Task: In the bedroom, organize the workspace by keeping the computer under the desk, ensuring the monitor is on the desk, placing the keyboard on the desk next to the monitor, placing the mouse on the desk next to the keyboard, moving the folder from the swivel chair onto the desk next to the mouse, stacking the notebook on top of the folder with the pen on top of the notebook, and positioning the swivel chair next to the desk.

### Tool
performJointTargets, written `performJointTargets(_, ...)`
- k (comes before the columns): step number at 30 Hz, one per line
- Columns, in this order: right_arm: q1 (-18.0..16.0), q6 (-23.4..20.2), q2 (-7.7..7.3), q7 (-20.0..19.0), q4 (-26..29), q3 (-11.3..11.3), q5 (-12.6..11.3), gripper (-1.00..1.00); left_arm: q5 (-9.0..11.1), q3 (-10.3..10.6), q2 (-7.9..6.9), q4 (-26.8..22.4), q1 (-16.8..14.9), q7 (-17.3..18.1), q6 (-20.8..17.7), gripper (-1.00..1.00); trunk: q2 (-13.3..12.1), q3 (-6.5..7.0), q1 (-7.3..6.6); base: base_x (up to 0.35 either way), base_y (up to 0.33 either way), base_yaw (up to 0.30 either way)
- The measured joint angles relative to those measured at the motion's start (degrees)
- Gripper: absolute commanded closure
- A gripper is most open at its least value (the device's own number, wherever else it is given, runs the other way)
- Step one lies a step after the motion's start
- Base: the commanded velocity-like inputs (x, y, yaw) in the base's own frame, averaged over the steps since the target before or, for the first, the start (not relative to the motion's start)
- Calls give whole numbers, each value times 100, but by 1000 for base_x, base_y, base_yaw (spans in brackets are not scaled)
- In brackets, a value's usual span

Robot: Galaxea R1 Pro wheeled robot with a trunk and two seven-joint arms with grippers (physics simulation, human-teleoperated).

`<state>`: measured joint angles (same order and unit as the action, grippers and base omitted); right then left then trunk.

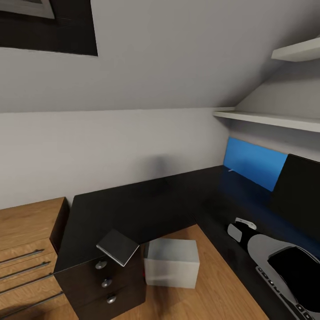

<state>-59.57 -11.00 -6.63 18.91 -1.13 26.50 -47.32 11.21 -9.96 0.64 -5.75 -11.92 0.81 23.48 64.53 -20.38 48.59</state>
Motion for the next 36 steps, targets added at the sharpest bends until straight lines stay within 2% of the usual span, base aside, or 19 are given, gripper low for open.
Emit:
performJointTargets(13,4,-10,-56,-12,-8,0,-7,100,-4,-22,-7,0,0,-1,0,-100,0,0,0,0,0,0)
performJointTargets(21,10,-86,-140,-19,-9,-1,-10,100,-4,-24,-5,0,0,-1,2,-100,320,-143,175,0,0,0)
performJointTargets(29,12,-114,-153,-33,-9,-1,-14,100,-4,-24,-4,0,0,-1,0,-100,641,-287,351,0,0,0)
performJointTargets(36,12,-160,-220,-292,-9,0,-11,100,-4,-24,-4,0,0,-1,0,-100,922,-413,505,0,0,0)
